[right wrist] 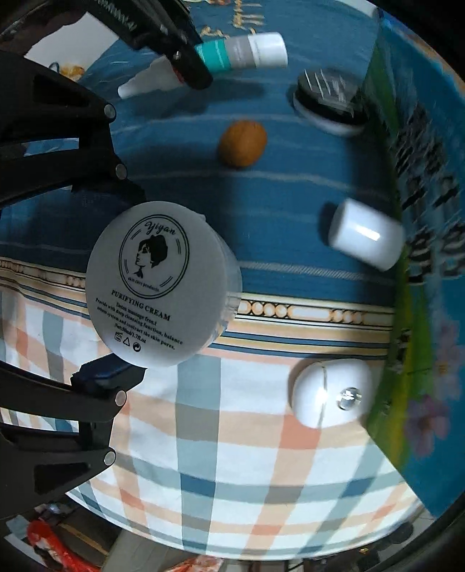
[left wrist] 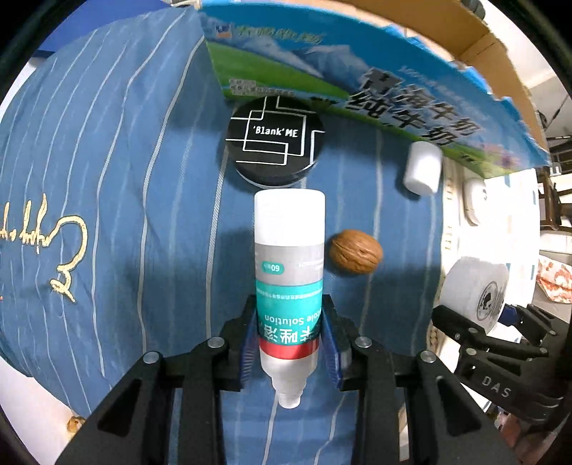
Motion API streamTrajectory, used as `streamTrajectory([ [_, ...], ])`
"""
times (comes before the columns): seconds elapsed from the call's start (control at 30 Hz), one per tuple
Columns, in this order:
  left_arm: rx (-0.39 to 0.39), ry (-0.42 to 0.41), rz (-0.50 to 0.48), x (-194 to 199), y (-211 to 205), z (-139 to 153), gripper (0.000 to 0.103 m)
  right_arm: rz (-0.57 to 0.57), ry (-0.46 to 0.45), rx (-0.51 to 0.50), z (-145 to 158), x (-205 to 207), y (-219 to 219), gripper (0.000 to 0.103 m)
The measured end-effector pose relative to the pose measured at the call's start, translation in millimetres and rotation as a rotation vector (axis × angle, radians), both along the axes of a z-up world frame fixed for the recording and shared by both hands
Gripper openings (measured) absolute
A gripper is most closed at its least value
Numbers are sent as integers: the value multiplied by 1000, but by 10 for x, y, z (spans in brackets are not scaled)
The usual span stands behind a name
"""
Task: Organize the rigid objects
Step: 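Carry both into the box and open both tools to release them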
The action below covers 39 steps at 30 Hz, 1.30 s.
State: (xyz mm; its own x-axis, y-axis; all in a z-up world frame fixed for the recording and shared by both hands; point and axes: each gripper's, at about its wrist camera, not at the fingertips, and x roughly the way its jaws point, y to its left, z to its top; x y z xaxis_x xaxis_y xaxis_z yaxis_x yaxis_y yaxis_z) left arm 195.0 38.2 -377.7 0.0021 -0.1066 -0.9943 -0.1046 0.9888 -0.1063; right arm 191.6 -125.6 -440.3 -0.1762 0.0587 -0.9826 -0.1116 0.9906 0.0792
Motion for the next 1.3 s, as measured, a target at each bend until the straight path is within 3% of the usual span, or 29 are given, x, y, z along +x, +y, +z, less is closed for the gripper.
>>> streamTrajectory([
  [0.23,-84,-90,-19,-81,-38,786,30,-5,-69,112,635,-118,-80,67],
  [0.47,-144,-226,-84,615,-140,1672,30,-31,-162,235,1443,156,-236,67],
  [0.67,-120,-288,-131,1320,-328,1850,30,-39,-259,235,1922,813,-353,67],
  [0.8,-129,-268,-136,1834,-311,1691,30,-59,-281,218,1957,1469,-377,67],
  [1.07,-106,-186,-143,2665,-332,1179,30,-110,-272,165,1668,2378,-500,67],
  [1.3,-95,-34,-109,3180,-307,403,30,-146,-181,116,845,3070,-460,68],
])
